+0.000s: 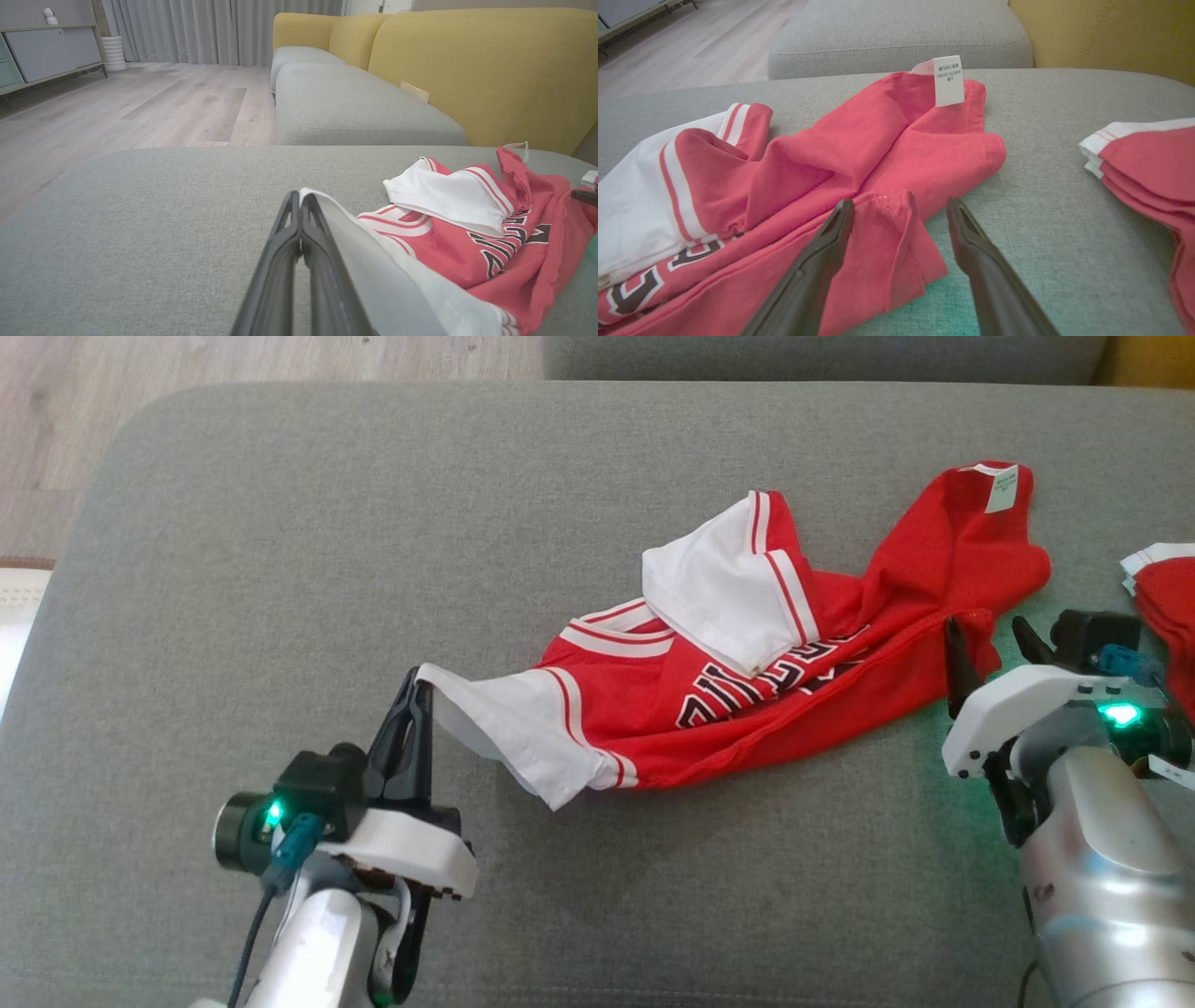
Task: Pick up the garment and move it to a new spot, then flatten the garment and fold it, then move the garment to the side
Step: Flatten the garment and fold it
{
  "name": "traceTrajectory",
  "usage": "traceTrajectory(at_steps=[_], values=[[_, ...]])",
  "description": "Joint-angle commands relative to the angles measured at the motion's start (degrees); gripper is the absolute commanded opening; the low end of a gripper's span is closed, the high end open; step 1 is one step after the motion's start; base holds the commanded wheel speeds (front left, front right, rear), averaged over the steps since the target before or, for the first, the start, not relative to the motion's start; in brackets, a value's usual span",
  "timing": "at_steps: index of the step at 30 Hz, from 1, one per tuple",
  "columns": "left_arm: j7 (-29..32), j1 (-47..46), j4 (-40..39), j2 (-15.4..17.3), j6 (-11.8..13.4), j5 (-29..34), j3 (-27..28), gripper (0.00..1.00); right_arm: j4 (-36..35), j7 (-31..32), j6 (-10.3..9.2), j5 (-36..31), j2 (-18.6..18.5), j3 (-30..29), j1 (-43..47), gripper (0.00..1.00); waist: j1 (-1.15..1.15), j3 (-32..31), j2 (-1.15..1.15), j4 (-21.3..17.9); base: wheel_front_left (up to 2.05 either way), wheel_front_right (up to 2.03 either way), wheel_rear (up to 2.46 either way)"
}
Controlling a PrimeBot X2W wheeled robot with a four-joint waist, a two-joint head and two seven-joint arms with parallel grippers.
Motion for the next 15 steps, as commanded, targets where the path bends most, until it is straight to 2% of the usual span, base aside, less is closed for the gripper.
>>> traceTrajectory(at_steps=[1,12,13,15], values=[[-0.7,-2.5,-1.8,0.2,0.4,-0.2,1.4,0.00,-1.2,-0.8,-0.05,-0.5,0.1,1.1,-2.5,1.00,0.00,0.0,0.00,0.0,0.00,0.00,0.00],[-0.7,-3.2,-1.5,0.1,0.8,-0.6,0.6,0.00,6.1,-3.7,-0.05,2.0,0.5,4.5,-6.3,1.00,0.00,0.6,0.00,-0.2,0.00,0.00,0.00],[-0.7,-3.2,-1.4,0.1,0.8,-0.6,0.5,0.00,6.6,-3.9,-0.05,2.3,0.6,4.9,-6.5,0.93,0.00,0.6,0.00,-0.1,0.00,0.00,0.00],[-0.7,-3.3,-1.3,0.1,0.8,-0.6,0.5,0.00,7.5,-4.5,-0.05,3.0,0.5,5.7,-6.9,0.38,0.00,0.6,0.00,-0.1,0.00,0.00,0.00]])
